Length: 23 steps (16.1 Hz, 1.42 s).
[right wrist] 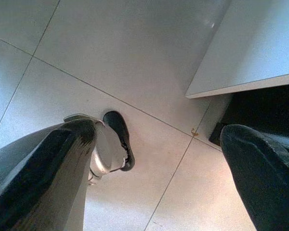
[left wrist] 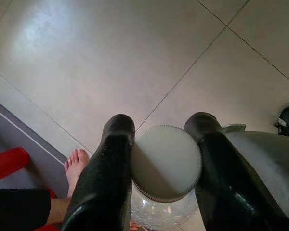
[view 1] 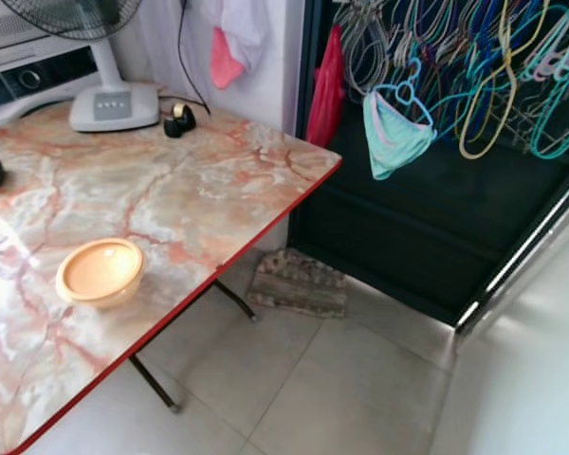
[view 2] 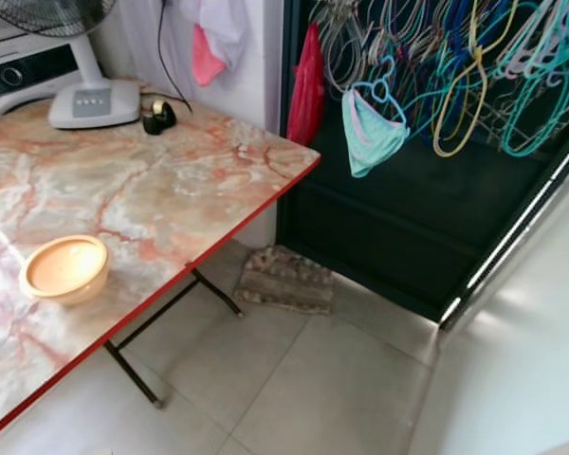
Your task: Restocking fridge
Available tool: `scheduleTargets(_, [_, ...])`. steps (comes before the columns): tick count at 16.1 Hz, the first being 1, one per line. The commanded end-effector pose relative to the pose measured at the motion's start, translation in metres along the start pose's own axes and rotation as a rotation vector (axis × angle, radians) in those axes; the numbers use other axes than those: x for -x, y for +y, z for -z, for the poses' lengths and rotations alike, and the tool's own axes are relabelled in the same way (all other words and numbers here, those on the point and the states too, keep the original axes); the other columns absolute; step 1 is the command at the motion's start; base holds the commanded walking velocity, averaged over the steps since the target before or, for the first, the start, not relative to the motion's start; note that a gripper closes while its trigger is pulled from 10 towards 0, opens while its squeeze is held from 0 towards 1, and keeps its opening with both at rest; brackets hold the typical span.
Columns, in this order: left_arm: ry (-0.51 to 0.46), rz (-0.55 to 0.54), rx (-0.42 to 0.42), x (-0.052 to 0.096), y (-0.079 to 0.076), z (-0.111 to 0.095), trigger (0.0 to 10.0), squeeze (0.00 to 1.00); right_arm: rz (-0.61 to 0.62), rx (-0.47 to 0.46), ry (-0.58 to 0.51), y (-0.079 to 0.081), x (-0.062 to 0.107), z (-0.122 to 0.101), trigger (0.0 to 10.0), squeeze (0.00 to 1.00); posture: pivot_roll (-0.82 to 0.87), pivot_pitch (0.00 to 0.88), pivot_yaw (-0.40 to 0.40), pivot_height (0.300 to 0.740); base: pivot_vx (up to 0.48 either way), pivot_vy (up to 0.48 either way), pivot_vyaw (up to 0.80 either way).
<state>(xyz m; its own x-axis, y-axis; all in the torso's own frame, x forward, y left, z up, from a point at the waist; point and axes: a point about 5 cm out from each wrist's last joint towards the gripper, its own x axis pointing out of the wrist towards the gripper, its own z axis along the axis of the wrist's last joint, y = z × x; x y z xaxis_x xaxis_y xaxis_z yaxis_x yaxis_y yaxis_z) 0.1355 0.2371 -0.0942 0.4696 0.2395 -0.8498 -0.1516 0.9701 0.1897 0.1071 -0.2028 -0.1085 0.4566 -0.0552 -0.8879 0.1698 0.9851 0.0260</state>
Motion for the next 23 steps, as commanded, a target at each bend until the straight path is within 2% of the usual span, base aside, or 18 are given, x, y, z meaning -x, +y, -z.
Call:
scheduleTargets(1, [0.021, 0.006, -0.012, 0.0003, -0.0005, 0.0034, 10.0, 0.0, 0.004, 0.002, 0.014, -0.0019, 0.0006, 0.0026, 10.0, 0.0, 0.09, 0.0, -0.025, 0.74, 0.0, 0.0, -0.8])
scheduleTargets(4, [0.023, 0.001, -0.008, 0.0003, -0.0003, 0.0035, 10.0, 0.0, 0.003, 0.005, 0.015, -0.0017, 0.0005, 0.0025, 10.0, 0.0, 0.1, 0.0, -0.027, 0.74, 0.0, 0.303, -0.8])
scheduleTargets(23, [0.025, 0.005, -0.024, 0.0002, 0.0001, 0.0031, 10.0, 0.0, 0.0, 0.013, 0.021, -0.0014, 0.0005, 0.0027, 10.0, 0.0, 0.1, 0.0, -0.025, 0.74, 0.0, 0.0, -0.8])
